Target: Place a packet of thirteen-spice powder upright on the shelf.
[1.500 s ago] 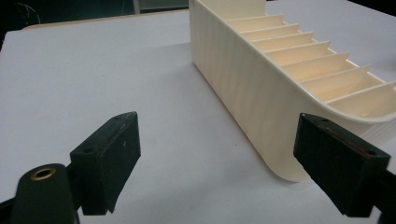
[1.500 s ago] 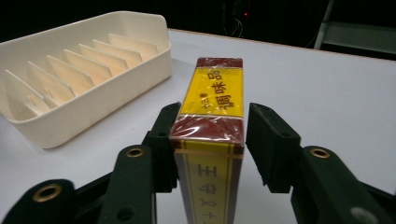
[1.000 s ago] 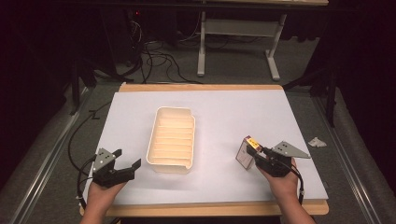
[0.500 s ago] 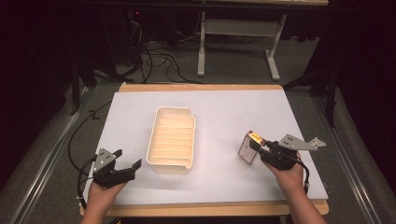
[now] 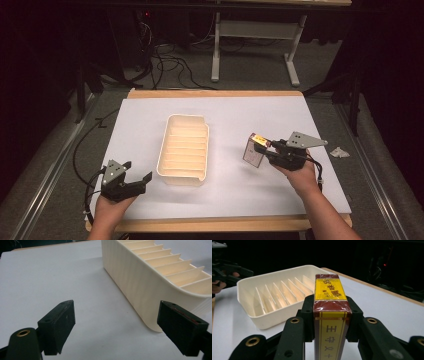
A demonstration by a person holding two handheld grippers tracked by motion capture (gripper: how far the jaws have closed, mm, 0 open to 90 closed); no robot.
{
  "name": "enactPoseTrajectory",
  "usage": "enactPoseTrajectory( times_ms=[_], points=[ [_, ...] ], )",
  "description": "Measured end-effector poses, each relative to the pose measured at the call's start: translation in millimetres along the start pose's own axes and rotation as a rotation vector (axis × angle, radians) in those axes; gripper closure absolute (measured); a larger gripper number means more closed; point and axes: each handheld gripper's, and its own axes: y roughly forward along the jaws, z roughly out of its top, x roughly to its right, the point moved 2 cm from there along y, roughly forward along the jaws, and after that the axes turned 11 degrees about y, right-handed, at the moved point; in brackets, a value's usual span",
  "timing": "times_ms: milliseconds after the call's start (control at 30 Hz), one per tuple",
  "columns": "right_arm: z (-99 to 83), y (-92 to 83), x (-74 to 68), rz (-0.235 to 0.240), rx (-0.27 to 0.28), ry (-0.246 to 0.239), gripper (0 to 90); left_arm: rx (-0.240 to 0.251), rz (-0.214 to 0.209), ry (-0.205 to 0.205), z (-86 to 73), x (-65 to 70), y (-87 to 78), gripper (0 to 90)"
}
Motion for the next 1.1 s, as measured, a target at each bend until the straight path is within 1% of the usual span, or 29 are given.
enactPoseTrajectory(
  times_ms=[67,100,133,167,267,333,367,467,500,533,567,633,667,700,733,767,800,867,900,933,1000,1033,1100],
  points=[
    [4.5,5.2,0.8,0.026,-0.005,-0.004,68.2,-0.001,0.005,0.006,-1.2,0.1,0.4,15.5],
    [4.5,5.2,0.8,0.026,-0.005,-0.004,68.2,-0.001,0.005,0.006,-1.2,0.1,0.4,15.6],
    [8.9,10.9,2.3,0.046,-0.003,-0.016,68.2,0.0,0.01,0.008,-1.8,0.0,0.3,15.5],
    [10.4,12.8,3.0,0.052,-0.013,-0.016,68.2,0.0,0.013,0.006,-1.9,0.0,0.1,15.5],
    [15.6,23.0,6.2,0.093,-0.02,-0.03,68.3,0.006,0.02,0.006,-1.7,-0.6,-0.7,15.5],
    [17.5,29.1,7.9,0.115,-0.028,-0.028,68.3,0.007,0.022,0.005,-1.6,-0.8,-1.1,15.5],
    [18.3,33.2,8.7,0.128,-0.033,-0.035,68.3,0.013,0.026,-0.002,-1.0,-1.3,-1.7,15.5],
    [19.7,41.1,8.8,0.147,-0.042,-0.039,68.3,0.017,0.03,-0.007,-0.6,-2.3,-2.4,15.5],
    [22.1,49.2,7.0,0.174,-0.05,-0.045,68.3,0.018,0.031,-0.006,-0.6,-3.0,-2.8,15.5],
    [22.1,49.2,7.0,0.174,-0.05,-0.045,68.3,0.018,0.031,-0.006,-0.6,-3.0,-2.8,15.5],
    [24.8,55.5,3.2,0.191,-0.048,-0.052,68.3,0.02,0.034,-0.007,-0.6,-3.7,-3.2,15.5],
    [26.2,57.5,1.9,0.198,-0.051,-0.06,68.3,0.021,0.035,-0.009,-0.4,-4.0,-3.5,15.5],
    [29.2,63.0,-2.8,0.218,-0.041,-0.062,68.3,0.021,0.035,-0.009,-0.1,-4.6,-4.1,15.5],
    [30.2,65.1,-3.9,0.229,-0.047,-0.064,68.3,0.024,0.035,-0.013,0.2,-4.6,-4.3,15.5],
    [30.2,65.1,-3.9,0.229,-0.047,-0.064,68.3,0.024,0.035,-0.013,0.2,-4.6,-4.3,15.5],
    [33.0,70.6,-8.9,0.241,-0.044,-0.078,68.4,0.026,0.035,-0.014,0.6,-4.8,-4.7,15.5],
    [33.0,70.6,-8.9,0.241,-0.044,-0.078,68.4,0.026,0.035,-0.014,0.6,-4.8,-4.7,15.5],
    [36.0,74.6,-13.2,0.253,-0.047,-0.08,68.4,0.026,0.033,-0.013,0.9,-5.0,-5.1,15.5],
    [37.2,76.1,-14.6,0.256,-0.038,-0.089,68.4,0.026,0.032,-0.015,1.2,-5.0,-5.3,15.5],
    [40.5,79.7,-19.1,0.271,-0.042,-0.095,68.4,0.027,0.031,-0.015,1.5,-4.9,-5.5,15.5],
    [41.3,80.8,-20.6,0.275,-0.044,-0.099,68.4,0.027,0.03,-0.014,1.6,-4.9,-5.5,15.5],
    [43.5,84.9,-24.3,0.287,-0.045,-0.104,68.4,0.027,0.029,-0.015,1.7,-4.9,-5.6,15.5],
    [44.2,86.3,-25.1,0.289,-0.045,-0.112,68.4,0.028,0.029,-0.015,1.7,-5.0,-5.7,15.5]
  ],
)
